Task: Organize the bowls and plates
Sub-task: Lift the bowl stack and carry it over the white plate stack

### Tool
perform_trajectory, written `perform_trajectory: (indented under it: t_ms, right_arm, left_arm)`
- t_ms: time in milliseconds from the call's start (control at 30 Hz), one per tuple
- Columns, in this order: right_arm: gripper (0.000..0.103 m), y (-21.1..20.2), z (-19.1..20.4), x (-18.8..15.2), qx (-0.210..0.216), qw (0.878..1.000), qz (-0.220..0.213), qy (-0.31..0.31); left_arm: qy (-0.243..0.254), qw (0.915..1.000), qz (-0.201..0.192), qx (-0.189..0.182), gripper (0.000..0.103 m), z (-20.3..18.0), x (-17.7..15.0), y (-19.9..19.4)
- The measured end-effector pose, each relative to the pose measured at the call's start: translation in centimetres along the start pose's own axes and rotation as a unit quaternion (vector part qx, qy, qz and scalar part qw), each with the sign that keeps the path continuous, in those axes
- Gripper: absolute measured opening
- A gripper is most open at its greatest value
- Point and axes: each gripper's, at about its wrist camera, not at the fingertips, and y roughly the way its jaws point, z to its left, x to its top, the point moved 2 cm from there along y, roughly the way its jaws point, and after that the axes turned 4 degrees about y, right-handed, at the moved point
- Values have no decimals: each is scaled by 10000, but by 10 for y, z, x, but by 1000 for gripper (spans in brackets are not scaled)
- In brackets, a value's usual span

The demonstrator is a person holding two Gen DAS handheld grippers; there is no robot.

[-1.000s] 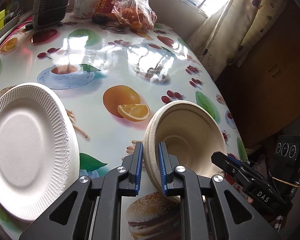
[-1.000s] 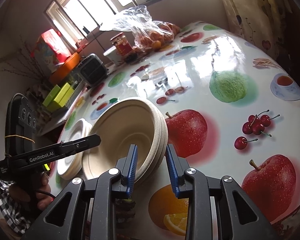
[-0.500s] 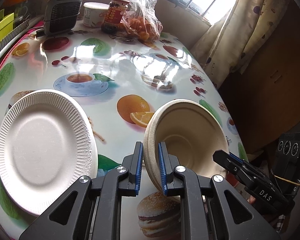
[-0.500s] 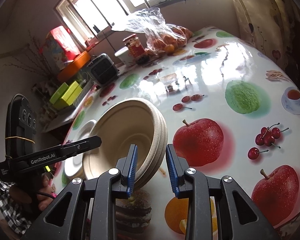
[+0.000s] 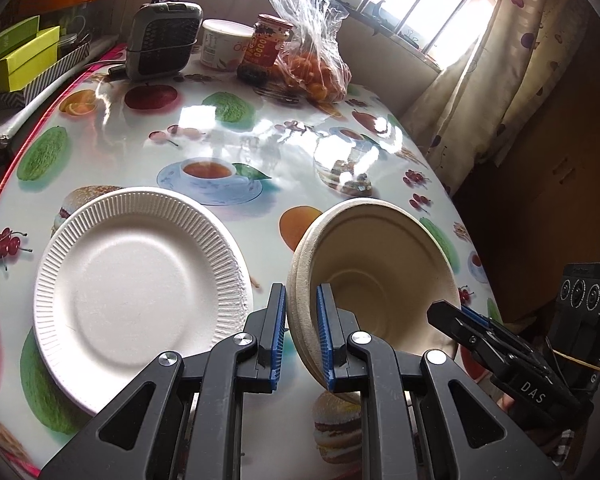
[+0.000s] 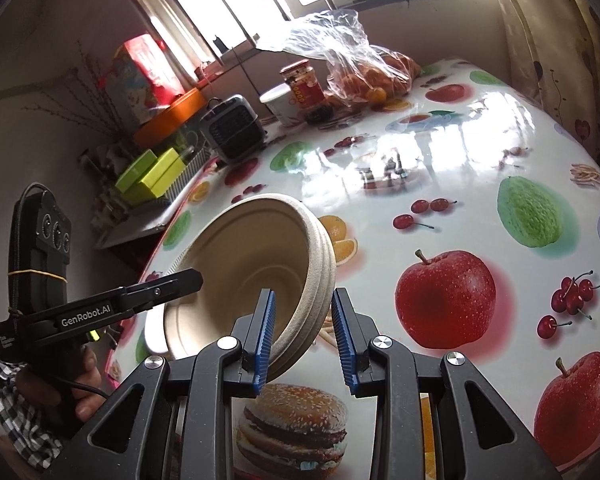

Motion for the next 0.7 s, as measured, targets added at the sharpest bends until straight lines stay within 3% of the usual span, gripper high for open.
perform_trajectory:
  t_ms: [700]
  right_arm:
    - [29, 36, 48, 6, 295, 9982, 265, -447]
  left_arm:
    - [-313, 9984, -295, 374, 16, 45, 2, -31]
